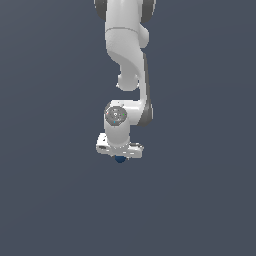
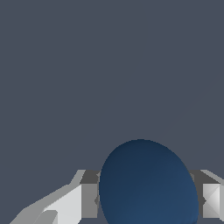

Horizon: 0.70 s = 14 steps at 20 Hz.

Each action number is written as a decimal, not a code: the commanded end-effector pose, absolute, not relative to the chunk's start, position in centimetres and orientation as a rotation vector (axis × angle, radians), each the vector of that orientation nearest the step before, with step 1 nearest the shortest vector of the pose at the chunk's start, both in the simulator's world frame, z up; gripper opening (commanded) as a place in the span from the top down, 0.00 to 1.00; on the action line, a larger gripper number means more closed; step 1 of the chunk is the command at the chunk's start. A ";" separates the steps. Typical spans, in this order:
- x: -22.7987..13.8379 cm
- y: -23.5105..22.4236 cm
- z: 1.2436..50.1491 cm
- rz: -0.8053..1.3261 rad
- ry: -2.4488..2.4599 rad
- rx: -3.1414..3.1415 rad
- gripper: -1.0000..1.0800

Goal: Pick up the object and move it to a goal position.

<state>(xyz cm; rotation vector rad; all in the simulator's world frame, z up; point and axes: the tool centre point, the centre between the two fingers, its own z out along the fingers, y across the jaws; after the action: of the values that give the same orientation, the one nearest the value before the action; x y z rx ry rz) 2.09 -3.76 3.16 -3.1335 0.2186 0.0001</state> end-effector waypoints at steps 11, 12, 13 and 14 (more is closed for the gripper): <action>-1.2 -1.5 3.8 0.000 0.218 -3.133 1.00; -1.7 -1.2 3.9 0.000 0.218 -3.133 1.00; -2.1 -0.9 4.0 0.000 0.219 -3.134 1.00; -2.4 -0.6 4.1 0.000 0.219 -3.134 1.00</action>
<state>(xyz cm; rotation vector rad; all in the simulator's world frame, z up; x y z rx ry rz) -1.85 -1.05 3.92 -3.1337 0.2185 0.0014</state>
